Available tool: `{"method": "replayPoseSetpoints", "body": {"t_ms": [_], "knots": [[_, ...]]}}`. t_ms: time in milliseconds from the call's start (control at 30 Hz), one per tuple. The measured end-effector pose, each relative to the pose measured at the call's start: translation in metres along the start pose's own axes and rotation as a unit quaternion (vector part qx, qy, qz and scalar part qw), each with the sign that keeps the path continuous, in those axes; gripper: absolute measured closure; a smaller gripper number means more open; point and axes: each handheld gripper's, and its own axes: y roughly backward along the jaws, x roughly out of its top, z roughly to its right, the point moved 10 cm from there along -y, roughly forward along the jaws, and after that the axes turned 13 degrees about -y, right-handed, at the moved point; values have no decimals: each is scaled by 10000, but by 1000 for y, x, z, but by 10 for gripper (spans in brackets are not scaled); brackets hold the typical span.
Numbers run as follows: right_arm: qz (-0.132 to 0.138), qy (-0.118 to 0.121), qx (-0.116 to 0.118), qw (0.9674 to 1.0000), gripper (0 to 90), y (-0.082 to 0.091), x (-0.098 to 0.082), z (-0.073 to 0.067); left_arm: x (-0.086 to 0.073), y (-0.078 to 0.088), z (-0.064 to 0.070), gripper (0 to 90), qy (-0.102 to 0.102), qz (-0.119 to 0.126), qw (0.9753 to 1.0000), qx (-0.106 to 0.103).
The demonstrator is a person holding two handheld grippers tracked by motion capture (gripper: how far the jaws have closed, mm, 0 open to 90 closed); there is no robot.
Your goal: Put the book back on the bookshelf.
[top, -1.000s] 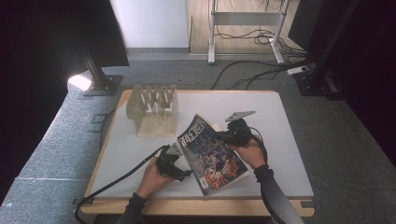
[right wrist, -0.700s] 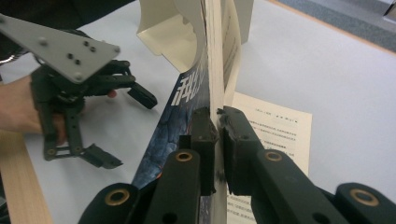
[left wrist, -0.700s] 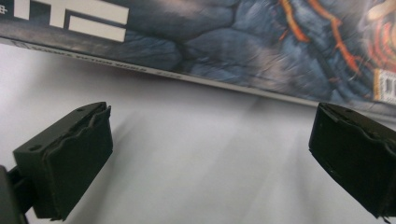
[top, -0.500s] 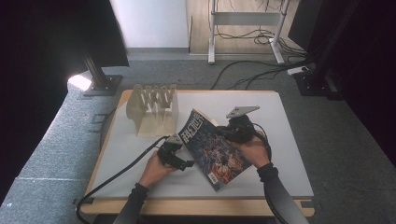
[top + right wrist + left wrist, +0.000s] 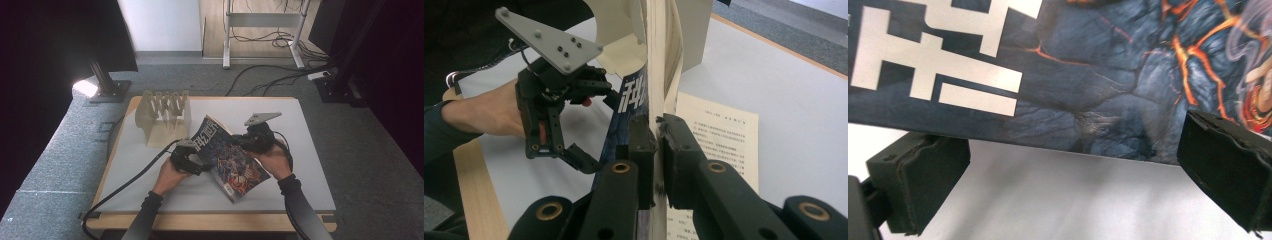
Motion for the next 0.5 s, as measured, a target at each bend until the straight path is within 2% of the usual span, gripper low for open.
{"method": "replayPoseSetpoints", "body": {"t_ms": [200,367,433,500], "knots": [[24,-53,31,10000,821,2,0,2,17,17,1,20,-117,218,9996,118],[37,-92,69,9999,820,0,0,3,35,35,-3,66,-46,684,9974,210],[33,-82,98,9999,820,-1,0,2,38,36,-3,79,-46,653,9977,179],[1,-67,83,9999,819,-3,-1,2,38,35,-4,92,-212,461,9983,299]]}}
